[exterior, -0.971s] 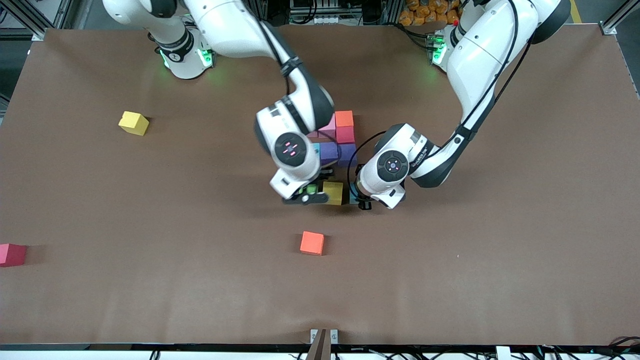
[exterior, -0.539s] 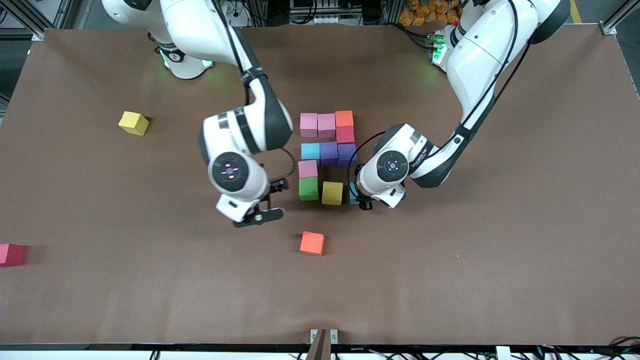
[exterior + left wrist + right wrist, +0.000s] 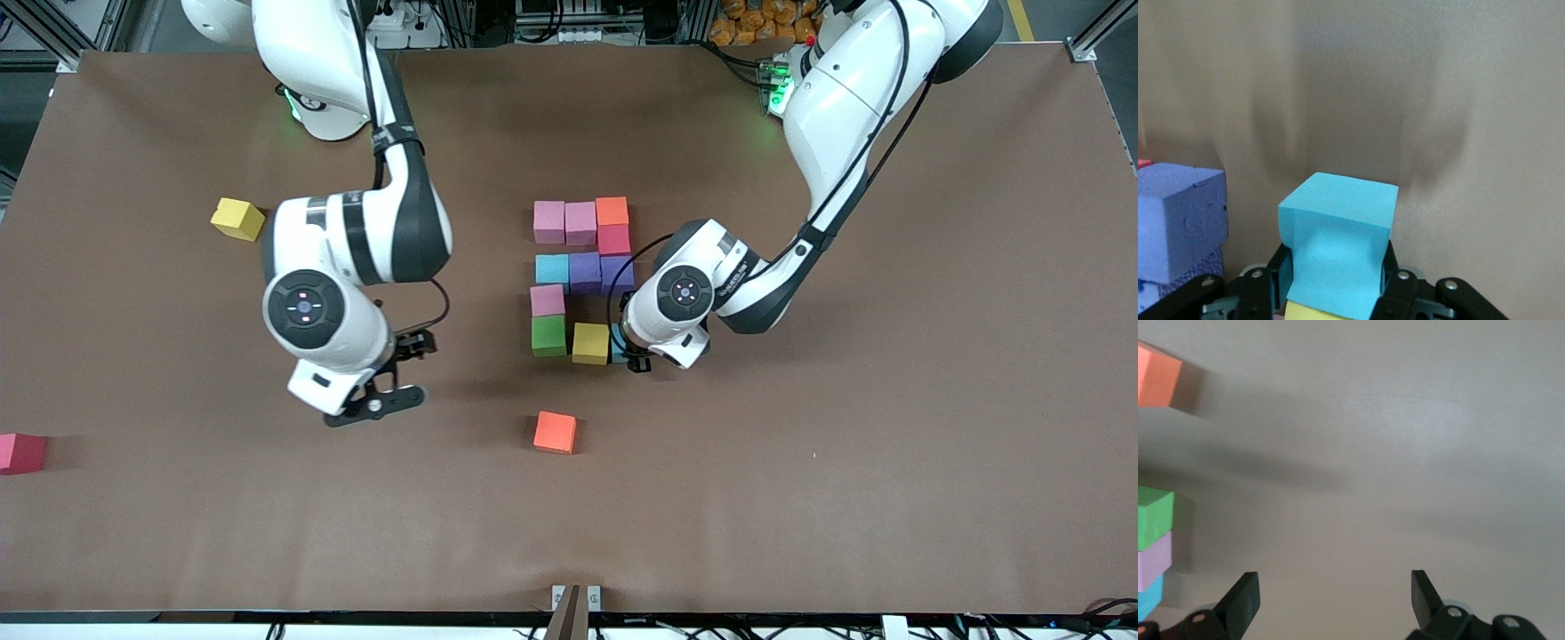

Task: Form number 2 with 11 blocks
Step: 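Withdraw the right gripper while the left gripper brings cyan beside yellow, then lower the cyan cube beside the yellow cube and open the left gripper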

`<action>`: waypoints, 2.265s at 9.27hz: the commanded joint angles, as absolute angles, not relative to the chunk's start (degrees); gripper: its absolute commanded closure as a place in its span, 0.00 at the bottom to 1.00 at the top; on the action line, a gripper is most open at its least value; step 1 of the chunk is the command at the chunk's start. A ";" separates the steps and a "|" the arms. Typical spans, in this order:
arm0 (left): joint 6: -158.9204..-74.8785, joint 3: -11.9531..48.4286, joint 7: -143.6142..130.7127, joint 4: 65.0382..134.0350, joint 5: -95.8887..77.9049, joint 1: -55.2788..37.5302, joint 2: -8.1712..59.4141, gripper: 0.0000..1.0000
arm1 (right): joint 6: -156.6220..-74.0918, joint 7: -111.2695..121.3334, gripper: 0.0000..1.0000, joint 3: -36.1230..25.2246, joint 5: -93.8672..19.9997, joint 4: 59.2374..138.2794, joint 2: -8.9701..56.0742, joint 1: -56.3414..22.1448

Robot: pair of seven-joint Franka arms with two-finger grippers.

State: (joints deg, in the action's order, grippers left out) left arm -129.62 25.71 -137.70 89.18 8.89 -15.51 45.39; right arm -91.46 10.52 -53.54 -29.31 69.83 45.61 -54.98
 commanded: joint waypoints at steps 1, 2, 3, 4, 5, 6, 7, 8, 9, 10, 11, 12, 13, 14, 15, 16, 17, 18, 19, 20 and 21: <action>-128.85 25.14 -138.87 86.57 8.00 -16.96 46.93 1.00 | -89.65 17.63 0.00 -58.78 -29.35 70.05 45.26 -55.46; -128.85 25.14 -138.87 86.14 8.00 -17.31 47.02 1.00 | -89.56 18.27 0.00 -60.45 -29.36 70.05 45.26 -55.37; -128.85 25.14 -138.87 85.78 8.00 -17.40 47.02 1.00 | -89.56 18.98 0.00 -61.34 -29.36 70.05 45.26 -55.20; -128.85 25.14 -138.78 85.52 8.09 -17.66 47.11 1.00 | -89.56 19.85 0.00 -61.52 -29.36 70.05 45.26 -55.20; -128.85 25.14 -138.61 85.52 8.09 -17.93 47.11 1.00 | -89.56 19.95 0.00 -61.61 -29.36 70.05 45.26 -55.20; -128.85 25.14 -137.91 85.60 8.35 -17.93 47.11 0.83 | -89.56 20.04 0.00 -61.87 -29.36 70.05 45.26 -55.11; -128.76 25.14 -136.77 85.61 8.52 -17.93 47.11 0.01 | -89.56 20.47 0.00 -62.40 -29.36 70.05 45.35 -55.11; -128.76 25.14 -136.50 85.78 8.61 -17.93 47.02 0.00 | -89.56 20.57 0.00 -62.40 -29.36 70.05 45.35 -55.19; -128.06 25.14 -136.49 85.69 8.61 -17.84 46.93 0.00 | -89.65 20.57 0.00 -62.40 -29.36 70.05 45.35 -55.28; -127.45 25.14 -136.49 85.78 8.61 -17.67 46.67 0.00 | -89.65 20.57 0.00 -62.40 -29.36 70.05 45.35 -55.37; -125.88 25.14 -136.49 85.69 8.79 -17.49 46.32 0.00 | -89.56 20.57 0.00 -62.40 -29.36 70.05 45.35 -55.46; -124.73 25.22 -136.41 85.69 8.96 -17.40 45.80 0.00 | -89.56 20.57 0.00 -62.49 -29.36 70.05 45.35 -55.46; -123.06 25.40 -136.06 85.69 9.05 -17.40 45.36 0.00 | -89.39 20.48 0.00 -62.58 -29.36 70.05 45.26 -55.55; -121.65 25.57 -135.45 85.61 9.05 -17.14 44.74 0.00 | -88.17 20.48 0.00 -62.93 -29.53 70.05 45.26 -55.72; -121.21 25.75 -135.09 85.52 9.05 -16.96 44.04 0.00 | -87.89 20.48 0.00 -62.93 -29.79 70.05 45.26 -55.81; -120.68 25.93 -135.09 85.43 9.05 -16.88 43.42 0.00 | -87.72 20.48 0.00 -63.10 -29.71 70.05 45.00 -56.07; -119.89 26.01 -135.09 85.26 8.97 -16.88 43.33 0.00 | -86.76 20.57 0.00 -64.15 -29.79 70.05 44.83 -56.34; -118.93 25.93 -135.09 83.86 8.96 -16.87 43.24 0.00 | -86.57 20.65 0.00 -64.51 -29.71 70.05 44.74 -56.34; -117.96 25.75 -134.30 82.98 9.05 -16.79 43.24 0.00 | -86.40 20.65 0.00 -65.82 -29.79 70.05 44.65 -56.86; -116.38 25.40 -131.77 82.79 9.23 -16.79 42.72 0.00 | -85.35 20.65 0.00 -67.14 -29.79 70.05 43.87 -57.39; -115.76 25.23 -128.88 82.71 10.53 -16.87 39.76 0.00 | -84.99 20.74 0.00 -67.76 -29.79 70.05 43.16 -57.48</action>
